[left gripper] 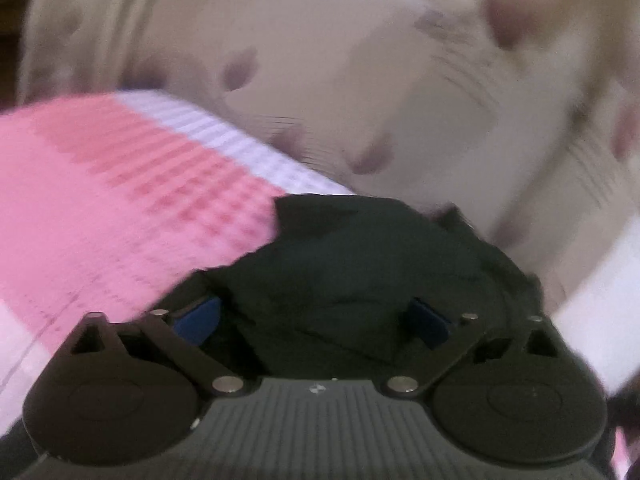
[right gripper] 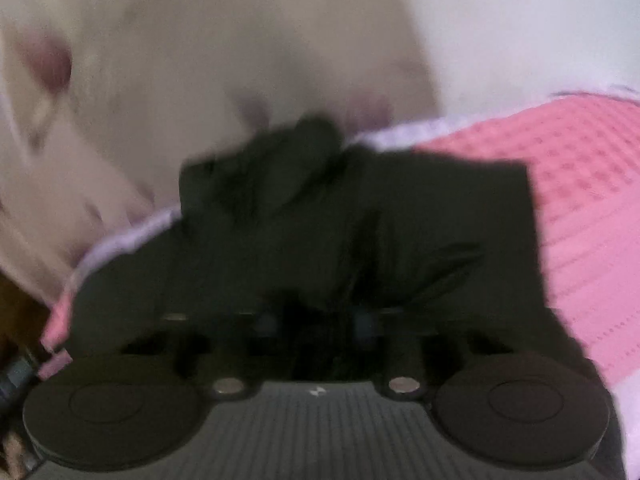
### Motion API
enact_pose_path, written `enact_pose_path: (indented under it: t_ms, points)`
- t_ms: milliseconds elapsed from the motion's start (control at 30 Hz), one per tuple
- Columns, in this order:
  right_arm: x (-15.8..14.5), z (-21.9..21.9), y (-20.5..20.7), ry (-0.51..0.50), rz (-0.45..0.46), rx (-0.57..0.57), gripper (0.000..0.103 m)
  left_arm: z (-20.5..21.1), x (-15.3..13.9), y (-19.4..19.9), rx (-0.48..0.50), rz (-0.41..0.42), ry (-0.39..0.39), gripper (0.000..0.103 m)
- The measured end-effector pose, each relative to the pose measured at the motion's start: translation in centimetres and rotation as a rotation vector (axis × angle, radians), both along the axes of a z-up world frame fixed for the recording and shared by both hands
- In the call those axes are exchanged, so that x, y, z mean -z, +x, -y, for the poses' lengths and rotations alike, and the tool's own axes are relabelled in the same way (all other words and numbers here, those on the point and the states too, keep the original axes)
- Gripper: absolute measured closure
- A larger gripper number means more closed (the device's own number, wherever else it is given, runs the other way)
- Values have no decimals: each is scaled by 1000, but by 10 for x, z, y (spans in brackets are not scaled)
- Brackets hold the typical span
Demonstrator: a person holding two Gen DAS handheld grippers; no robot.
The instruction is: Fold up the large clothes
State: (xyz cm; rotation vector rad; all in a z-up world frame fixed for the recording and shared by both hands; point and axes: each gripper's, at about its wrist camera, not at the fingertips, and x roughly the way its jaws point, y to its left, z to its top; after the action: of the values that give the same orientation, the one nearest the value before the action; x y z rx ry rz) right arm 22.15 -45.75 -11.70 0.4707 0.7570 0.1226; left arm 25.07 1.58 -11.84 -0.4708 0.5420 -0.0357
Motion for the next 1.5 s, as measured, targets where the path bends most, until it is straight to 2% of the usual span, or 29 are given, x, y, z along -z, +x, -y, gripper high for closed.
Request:
enact_pose_path:
  t_ms: [100, 200, 300, 367, 467, 533, 633, 700, 733, 800, 867, 933, 1033, 1067, 1200, 1267, 1333, 1433, 1500]
  points:
    - [-9, -30, 2, -143, 68, -46, 87, -16, -1, 0, -21, 2, -56, 8]
    - [-21, -31, 0, -252, 142, -15, 92, -11, -11, -11, -17, 51, -14, 4]
    - [-30, -18, 2, -305, 189, 30, 93, -2, -18, -23, -3, 106, 30, 1]
    - [-21, -16, 7, -380, 158, 34, 94, 4, -17, -23, 12, 88, 58, 1]
    - [16, -19, 21, -402, 55, -25, 95, 8, -16, -28, -12, 98, 73, 5]
    - [19, -16, 19, -368, 73, -21, 93, 8, -25, -35, -27, 134, 62, 5]
    - [2, 5, 10, -239, 83, 59, 81, 12, -41, -42, 24, 211, 61, 5]
    - [-24, 16, -6, -177, 181, 144, 77, 18, -48, -41, 90, 255, 61, 4]
    - [-42, 16, -13, -161, 242, 153, 76, 22, -48, -38, 127, 268, 68, 3]
    - [-73, 4, -14, -101, 327, 72, 76, 28, -40, -26, 161, 232, 82, 6]
    - [-98, -31, -1, -58, 346, -93, 76, 25, -25, -11, 186, 144, 13, 11]
    - [-112, -84, 20, -82, 338, -282, 79, 15, -7, -2, 181, 67, -70, 13]
    - [-113, -162, 56, -159, 307, -491, 90, 1, 5, 1, 168, 34, -155, 13]
    - [-109, -188, 70, -188, 288, -554, 92, 1, 7, 2, 175, 23, -156, 12]
    - [-75, -270, 107, -269, 176, -763, 93, 14, 8, -3, 182, 11, -60, 11]
    - [-49, -298, 124, -314, 117, -819, 93, 12, 12, -5, 167, 15, -74, 11]
    - [-30, -311, 139, -333, 77, -827, 94, 8, 14, -4, 150, 19, -100, 11]
    - [-2, -321, 161, -358, 47, -806, 102, 6, 15, -6, 145, 23, -107, 11]
    - [16, -322, 173, -329, 69, -778, 103, 7, 14, -7, 149, 18, -96, 10]
